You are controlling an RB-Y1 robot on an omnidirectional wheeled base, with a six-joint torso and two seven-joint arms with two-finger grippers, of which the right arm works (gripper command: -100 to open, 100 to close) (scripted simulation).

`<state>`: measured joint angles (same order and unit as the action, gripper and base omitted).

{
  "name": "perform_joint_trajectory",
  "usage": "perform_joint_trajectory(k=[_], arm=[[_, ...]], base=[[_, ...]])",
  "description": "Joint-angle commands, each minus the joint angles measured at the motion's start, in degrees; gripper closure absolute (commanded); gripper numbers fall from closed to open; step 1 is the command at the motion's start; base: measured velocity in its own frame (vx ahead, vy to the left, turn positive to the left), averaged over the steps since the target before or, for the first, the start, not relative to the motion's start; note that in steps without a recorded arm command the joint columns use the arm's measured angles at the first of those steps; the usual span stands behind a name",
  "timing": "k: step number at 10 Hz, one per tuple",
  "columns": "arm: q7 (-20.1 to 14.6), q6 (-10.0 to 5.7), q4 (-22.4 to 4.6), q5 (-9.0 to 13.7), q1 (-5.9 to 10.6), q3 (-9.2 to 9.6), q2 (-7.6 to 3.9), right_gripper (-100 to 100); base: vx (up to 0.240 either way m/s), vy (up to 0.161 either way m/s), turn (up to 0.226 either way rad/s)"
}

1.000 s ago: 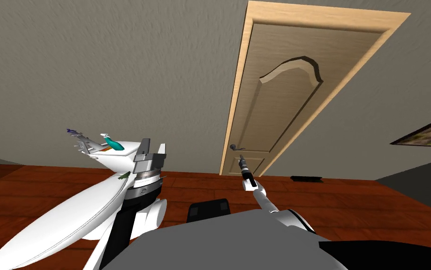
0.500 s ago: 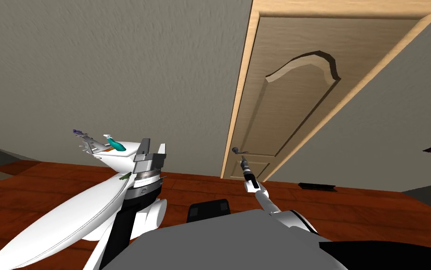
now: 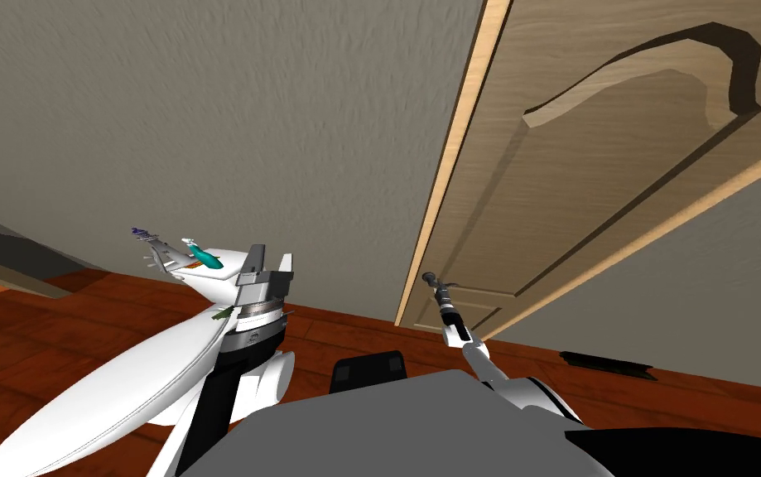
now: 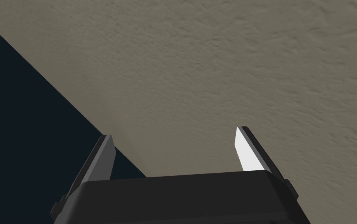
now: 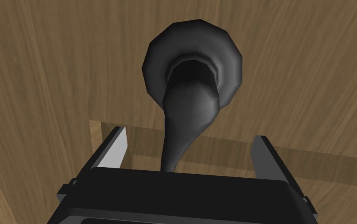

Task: Pull the door open

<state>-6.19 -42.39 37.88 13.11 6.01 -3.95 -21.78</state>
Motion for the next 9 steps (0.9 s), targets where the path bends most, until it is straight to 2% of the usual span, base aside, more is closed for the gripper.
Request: perform_joint_trajectory(k=[1,2,3,8,9], arm=[[-0.42,-0.22,-0.13,0.27,-0.32,-0.44,-0.53,-100],[-0.43,-0.52,-0.64,0.15,-0.01,-0.23,-0.4,-100],[-0.43,-0.52,-0.64,0.15,-0.01,-0.23,-0.4,100],[-0.43,-0.52,-0.64,0.15,-0.01,-0.23,-0.4,100],[-1.34,-0.69,-0.45,-0.21,-0.37,0.64,-0.86,100]], base=[[0.194,-0.025,0.082],[0.081,-0.016,0.015],[-0.01,0.002,-0.01],[-0.016,0.002,0.0],[-0.101,-0.022,0.087]])
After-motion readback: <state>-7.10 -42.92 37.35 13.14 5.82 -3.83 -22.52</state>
